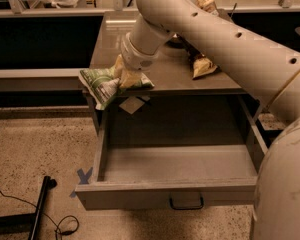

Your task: Place green jalapeno chip bag into top drawer

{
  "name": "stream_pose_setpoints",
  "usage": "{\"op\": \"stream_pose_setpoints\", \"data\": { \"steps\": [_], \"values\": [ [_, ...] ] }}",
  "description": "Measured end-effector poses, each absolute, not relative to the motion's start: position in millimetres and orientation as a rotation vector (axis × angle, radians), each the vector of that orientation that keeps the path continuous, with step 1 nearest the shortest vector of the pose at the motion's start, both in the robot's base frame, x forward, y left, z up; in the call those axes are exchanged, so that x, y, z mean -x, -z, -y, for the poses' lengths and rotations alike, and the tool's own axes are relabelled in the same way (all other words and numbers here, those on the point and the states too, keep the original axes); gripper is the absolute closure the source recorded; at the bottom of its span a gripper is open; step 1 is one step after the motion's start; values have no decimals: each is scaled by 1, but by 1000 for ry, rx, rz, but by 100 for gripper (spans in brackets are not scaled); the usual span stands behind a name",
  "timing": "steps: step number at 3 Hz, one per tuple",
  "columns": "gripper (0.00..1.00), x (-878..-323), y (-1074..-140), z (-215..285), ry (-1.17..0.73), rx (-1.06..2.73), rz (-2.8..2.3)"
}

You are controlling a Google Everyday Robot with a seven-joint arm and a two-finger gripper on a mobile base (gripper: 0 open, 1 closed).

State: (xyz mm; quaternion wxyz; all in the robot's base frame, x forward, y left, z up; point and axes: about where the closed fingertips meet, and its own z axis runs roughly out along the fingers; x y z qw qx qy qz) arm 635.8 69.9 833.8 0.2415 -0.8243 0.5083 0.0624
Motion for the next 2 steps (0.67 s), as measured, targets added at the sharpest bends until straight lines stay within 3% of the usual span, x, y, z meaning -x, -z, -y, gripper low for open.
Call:
{"op": "stream_pose_setpoints", "data": {
  "steps": [1, 2],
  "values": [
    [100, -636, -834, -70, -171, 2254, -1390],
    [100, -636, -834, -70, -171, 2254, -1390]
  ]
}}
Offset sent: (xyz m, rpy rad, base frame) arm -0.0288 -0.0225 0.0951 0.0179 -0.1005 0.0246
